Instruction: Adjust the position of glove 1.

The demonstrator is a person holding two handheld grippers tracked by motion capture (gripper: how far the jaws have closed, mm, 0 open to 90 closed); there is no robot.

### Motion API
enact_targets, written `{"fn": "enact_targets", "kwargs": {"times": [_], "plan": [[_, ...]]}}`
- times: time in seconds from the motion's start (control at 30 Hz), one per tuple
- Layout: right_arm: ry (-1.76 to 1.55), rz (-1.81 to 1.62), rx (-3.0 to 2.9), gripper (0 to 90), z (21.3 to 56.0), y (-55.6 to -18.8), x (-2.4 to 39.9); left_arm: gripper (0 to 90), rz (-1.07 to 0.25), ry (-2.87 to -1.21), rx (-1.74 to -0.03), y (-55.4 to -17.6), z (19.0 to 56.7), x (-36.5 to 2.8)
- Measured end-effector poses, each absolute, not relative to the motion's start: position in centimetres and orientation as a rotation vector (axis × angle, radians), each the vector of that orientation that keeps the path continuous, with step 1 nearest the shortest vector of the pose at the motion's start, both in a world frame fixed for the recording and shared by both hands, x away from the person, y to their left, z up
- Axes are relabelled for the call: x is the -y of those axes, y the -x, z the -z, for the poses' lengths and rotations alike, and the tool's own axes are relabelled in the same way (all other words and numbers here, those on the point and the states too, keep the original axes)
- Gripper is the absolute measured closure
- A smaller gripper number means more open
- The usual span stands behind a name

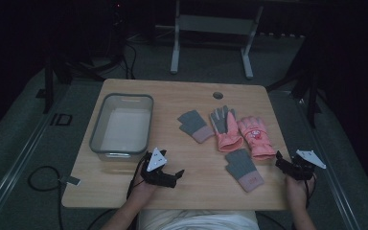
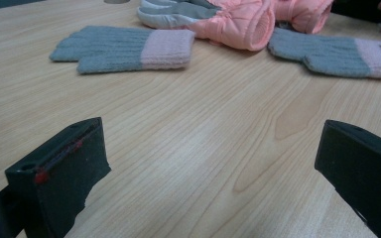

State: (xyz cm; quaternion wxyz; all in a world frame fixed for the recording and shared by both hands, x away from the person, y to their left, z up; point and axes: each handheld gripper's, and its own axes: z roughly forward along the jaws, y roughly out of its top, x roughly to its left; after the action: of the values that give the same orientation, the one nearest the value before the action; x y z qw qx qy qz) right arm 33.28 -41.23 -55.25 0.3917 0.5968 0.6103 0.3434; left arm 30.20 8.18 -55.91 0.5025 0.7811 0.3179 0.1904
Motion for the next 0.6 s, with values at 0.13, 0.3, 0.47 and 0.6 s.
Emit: {"fn": "enact_targets", "kwargs": {"times": [0.13, 0.3, 0.47, 0.6], "plan": [[-1.525, -0.855, -1.558, 13.8, 55.26, -33.36, 41.26, 0.0, -0.488, -1.910, -0.773, -30.11, 55.91, -7.92], [-1.553, -0.816, -1.588, 13.7, 55.31, -33.61, 41.29, 0.0, -0.505, -1.914, -0.764, -29.97, 55.90, -7.85], [-1.606, -0.786, -1.622, 13.5, 55.40, -33.97, 41.46, 0.0, -0.506, -1.913, -0.759, -29.93, 55.91, -7.86], [-1.594, -0.779, -1.630, 13.5, 55.38, -33.93, 41.27, 0.0, -0.509, -1.913, -0.753, -29.89, 55.90, -7.87]]}}
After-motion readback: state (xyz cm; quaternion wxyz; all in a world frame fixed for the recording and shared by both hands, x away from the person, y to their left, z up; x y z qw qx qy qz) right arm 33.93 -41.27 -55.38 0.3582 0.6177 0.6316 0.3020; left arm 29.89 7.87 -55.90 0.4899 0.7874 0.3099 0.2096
